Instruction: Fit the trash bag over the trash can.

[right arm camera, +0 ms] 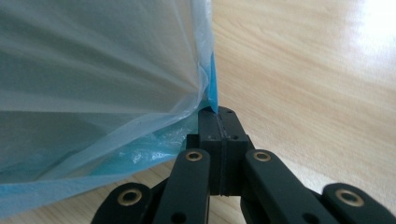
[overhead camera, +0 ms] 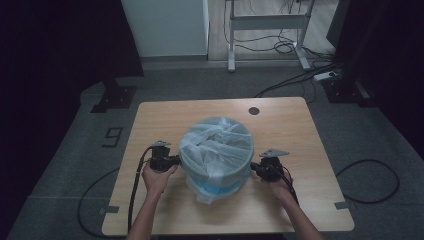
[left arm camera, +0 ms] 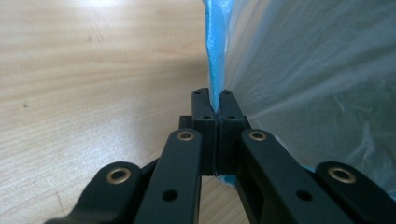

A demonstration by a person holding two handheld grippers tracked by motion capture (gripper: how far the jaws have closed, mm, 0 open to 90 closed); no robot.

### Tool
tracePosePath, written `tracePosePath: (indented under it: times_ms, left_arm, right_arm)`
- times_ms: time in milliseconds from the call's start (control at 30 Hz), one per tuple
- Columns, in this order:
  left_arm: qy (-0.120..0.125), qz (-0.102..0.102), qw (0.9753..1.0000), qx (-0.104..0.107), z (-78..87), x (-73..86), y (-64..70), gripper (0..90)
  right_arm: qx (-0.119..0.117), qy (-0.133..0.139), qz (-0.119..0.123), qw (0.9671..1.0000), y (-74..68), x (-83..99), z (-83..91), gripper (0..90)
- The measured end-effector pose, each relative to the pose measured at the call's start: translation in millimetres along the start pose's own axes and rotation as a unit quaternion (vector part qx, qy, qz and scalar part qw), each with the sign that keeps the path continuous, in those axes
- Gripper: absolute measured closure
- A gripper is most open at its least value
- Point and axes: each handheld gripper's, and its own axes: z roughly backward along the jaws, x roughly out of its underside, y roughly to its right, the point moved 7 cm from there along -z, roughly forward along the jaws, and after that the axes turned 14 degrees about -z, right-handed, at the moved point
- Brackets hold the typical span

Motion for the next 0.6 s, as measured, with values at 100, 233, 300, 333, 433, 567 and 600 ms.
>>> tracePosePath:
  times_ms: [100,233,300,333,433,567,600]
  left_arm:
    - [0.007,0.003,1.0000,0.004,1.4,1.8,0.1,88.3]
    - [0.005,0.008,0.9999,0.003,5.5,5.9,-2.6,88.2]
    - [0.008,0.011,0.9999,0.002,8.3,7.4,-4.0,88.0]
    - [0.012,0.010,0.9999,0.000,10.3,7.7,-5.0,87.4]
    - [0.043,0.000,0.9987,-0.028,21.9,3.5,-7.9,72.1]
    - [0.095,-0.004,0.9945,-0.045,47.5,-3.9,-11.8,46.3]
    - [0.102,-0.008,0.9936,-0.049,54.0,-4.8,-13.4,42.0]
  right_arm:
    - [-0.001,-0.001,-0.006,1.0000,2.0,2.4,1.0,89.4]
    - [0.003,-0.004,-0.010,0.9999,5.4,3.3,1.8,89.4]
    - [0.001,-0.004,-0.015,0.9999,6.2,3.7,2.8,89.3]
    - [-0.001,-0.002,-0.016,0.9999,6.5,3.6,3.6,89.0]
    - [-0.004,0.033,-0.024,0.9992,6.1,-2.6,11.4,69.2]
    - [-0.020,0.096,-0.042,0.9943,3.9,-15.9,33.3,52.2]
    - [-0.024,0.111,-0.044,0.9926,3.5,-18.4,39.5,49.6]
